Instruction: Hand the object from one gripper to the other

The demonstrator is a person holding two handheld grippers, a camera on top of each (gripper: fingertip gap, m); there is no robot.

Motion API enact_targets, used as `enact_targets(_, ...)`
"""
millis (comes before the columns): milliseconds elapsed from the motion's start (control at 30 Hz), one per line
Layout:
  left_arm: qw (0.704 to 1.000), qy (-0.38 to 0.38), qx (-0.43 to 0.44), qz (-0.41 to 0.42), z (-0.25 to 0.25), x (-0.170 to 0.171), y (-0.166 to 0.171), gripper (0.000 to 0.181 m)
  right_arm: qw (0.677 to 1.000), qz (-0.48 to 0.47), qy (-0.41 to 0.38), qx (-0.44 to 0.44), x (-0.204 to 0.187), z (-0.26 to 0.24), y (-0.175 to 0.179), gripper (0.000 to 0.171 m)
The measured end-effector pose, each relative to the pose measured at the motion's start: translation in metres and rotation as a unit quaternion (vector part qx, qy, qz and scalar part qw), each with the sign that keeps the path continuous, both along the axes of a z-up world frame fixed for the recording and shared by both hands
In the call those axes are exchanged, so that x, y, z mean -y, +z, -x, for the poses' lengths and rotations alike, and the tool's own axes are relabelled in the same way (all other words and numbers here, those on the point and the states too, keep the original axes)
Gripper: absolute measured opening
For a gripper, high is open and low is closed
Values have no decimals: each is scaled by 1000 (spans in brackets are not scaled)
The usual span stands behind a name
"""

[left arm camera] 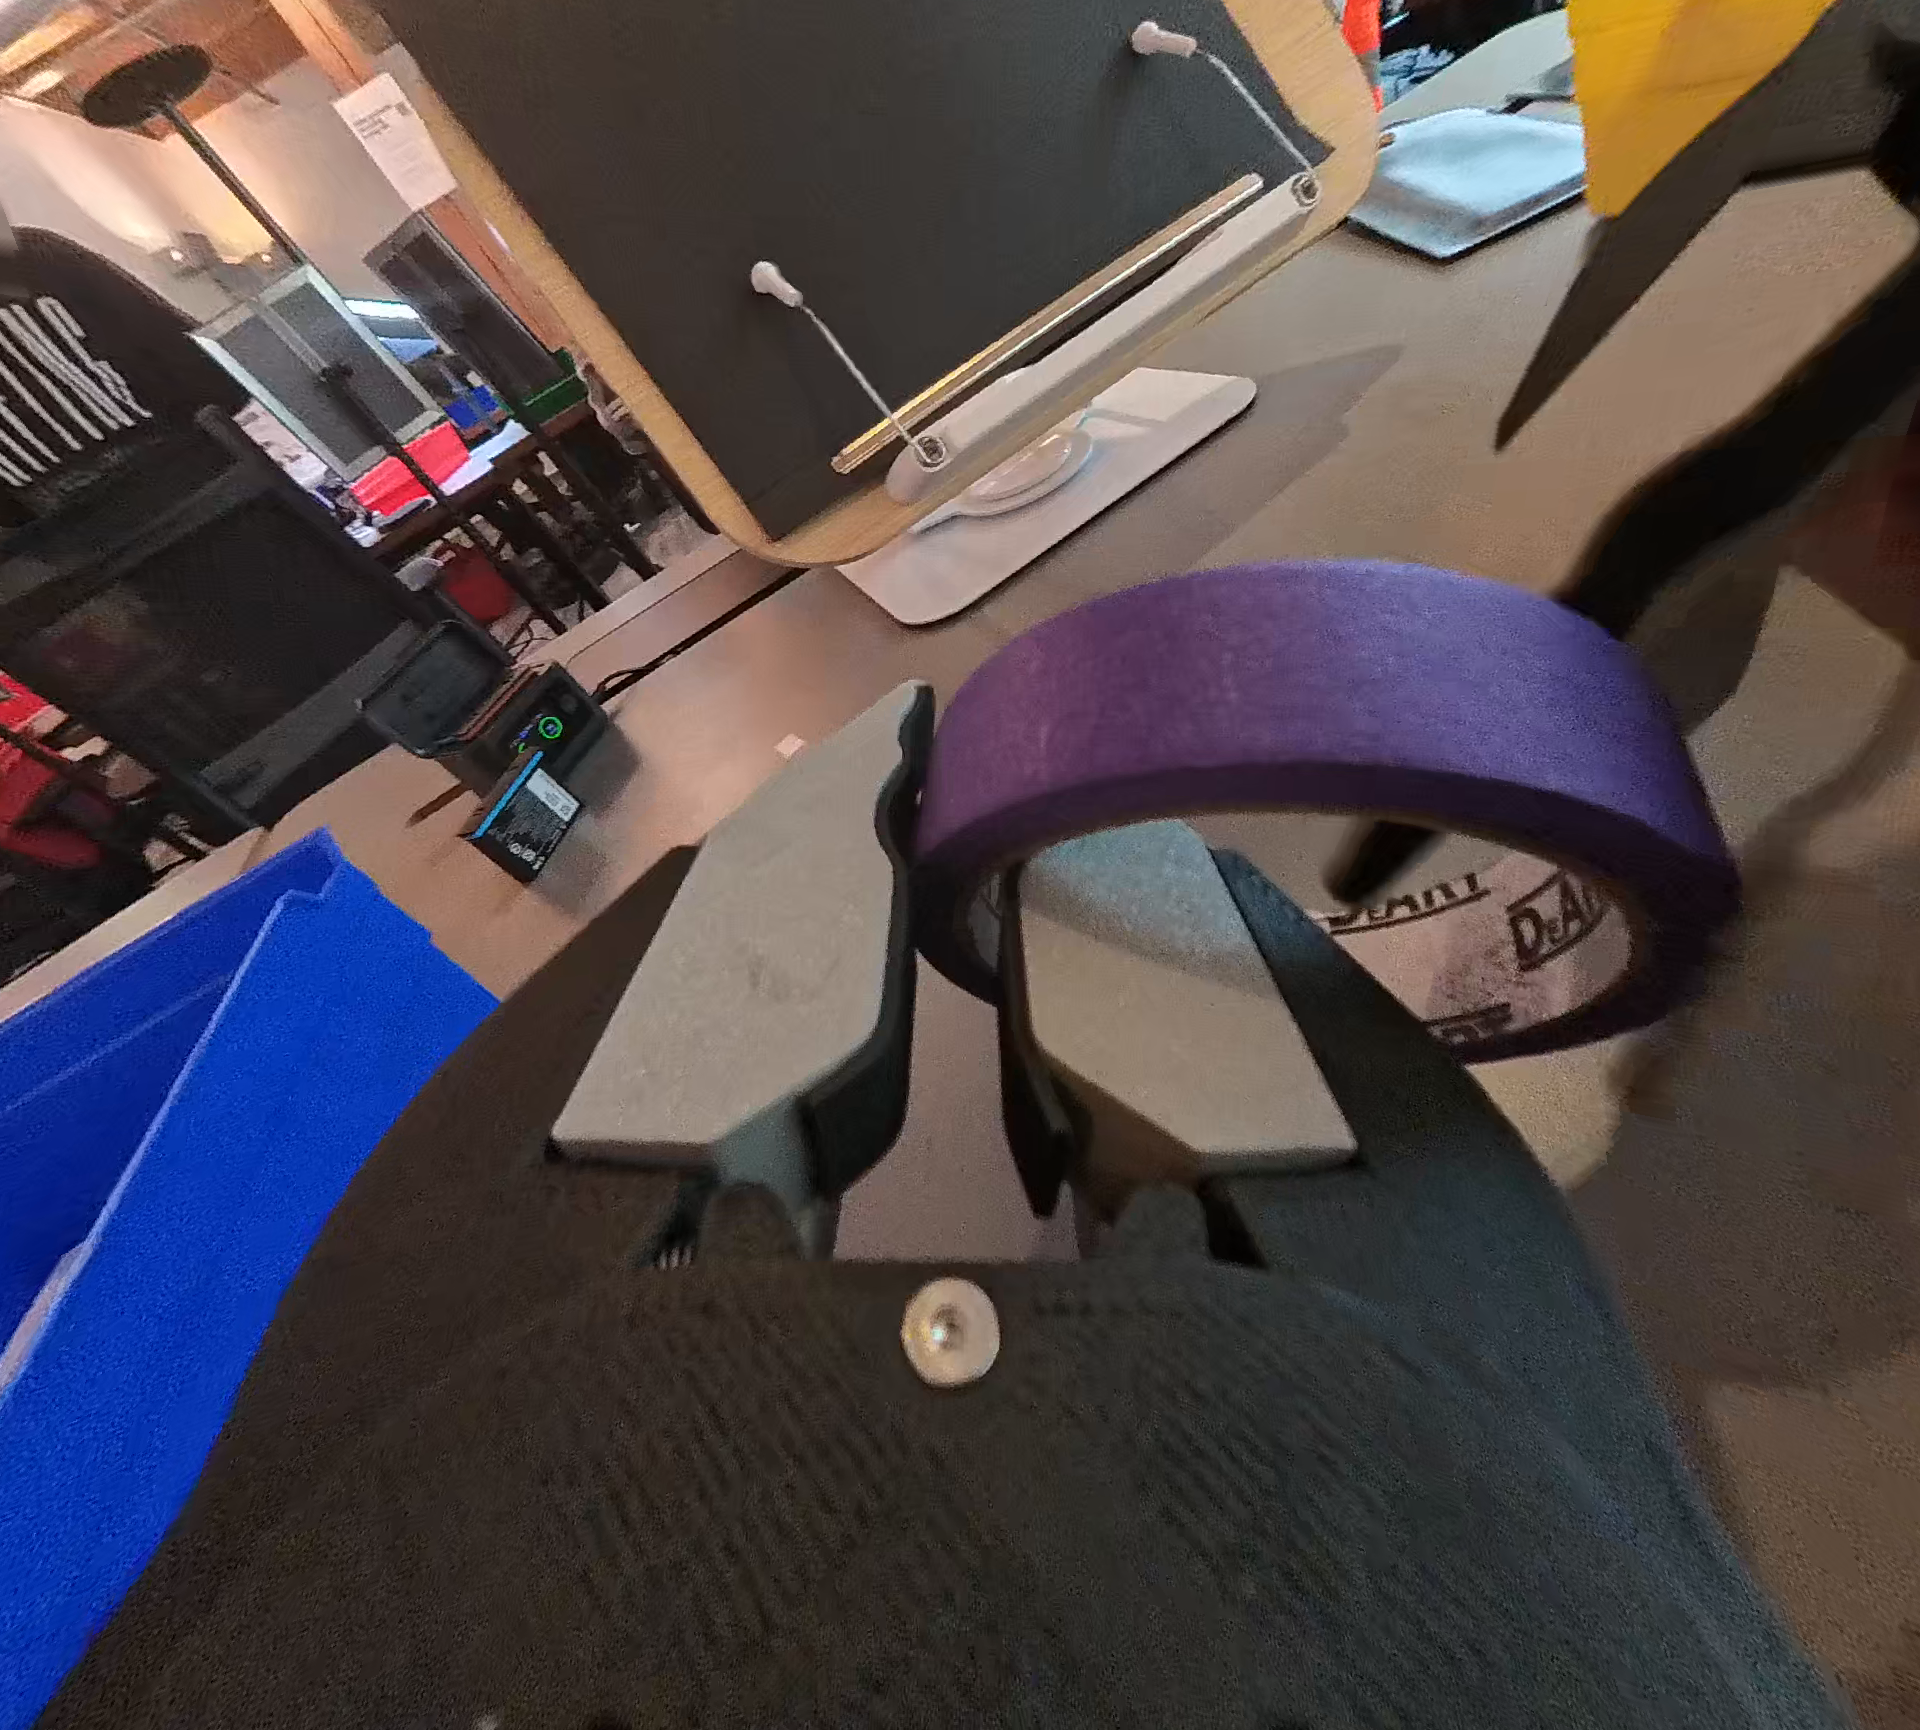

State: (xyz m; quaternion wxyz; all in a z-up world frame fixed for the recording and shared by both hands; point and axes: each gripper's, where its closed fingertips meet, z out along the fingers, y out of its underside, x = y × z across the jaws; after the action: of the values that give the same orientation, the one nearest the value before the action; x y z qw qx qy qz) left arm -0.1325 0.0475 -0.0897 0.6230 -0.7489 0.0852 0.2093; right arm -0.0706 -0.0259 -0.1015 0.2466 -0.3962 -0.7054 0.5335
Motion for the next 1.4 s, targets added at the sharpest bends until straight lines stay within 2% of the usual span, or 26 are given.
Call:
enact_targets(33,1000,4,2,-1,1,1,0,7,1000,-15,1,-3,3,1,-1,22)
enact_targets(133,1000,-1,10,9,2,4,-2,6,999,-36,-11,-6,6,3,-2,22)
enact_targets(233,999,-18,10,37,-1,7,-9,18,999,-41,-11,-6,6,2,-3,22)
enact_targets(400,993,-51,44,100,0,17,-19,36,986,-115,-124,-3,-36,12,-13,20)
enact_targets(500,992,-54,51,101,5,23,-13,37,964,-169,-206,-14,-67,15,-13,19)
enact_targets(567,992,-62,64,91,4,27,-7,36,954,-186,-233,-26,-76,15,-9,19)
enact_targets(733,991,-72,76,83,2,31,-2,34,939,-219,-262,-37,-85,14,-6,19)
enact_targets(900,991,-72,71,88,0,30,-6,34,912,-291,-289,-13,-99,14,-20,20)
enact_targets(1033,990,-75,77,88,-1,30,-7,34,924,-276,-263,-41,-84,15,-11,20)
enact_targets(1100,984,-97,121,83,-6,30,-6,35,930,-259,-254,-61,-78,13,-2,19)
enact_targets(1200,962,-142,222,71,-16,31,0,40,919,-296,-232,-118,-64,9,12,19)
enact_targets(1400,912,-184,366,36,-15,31,12,52,834,-465,-229,-190,-41,9,18,20)
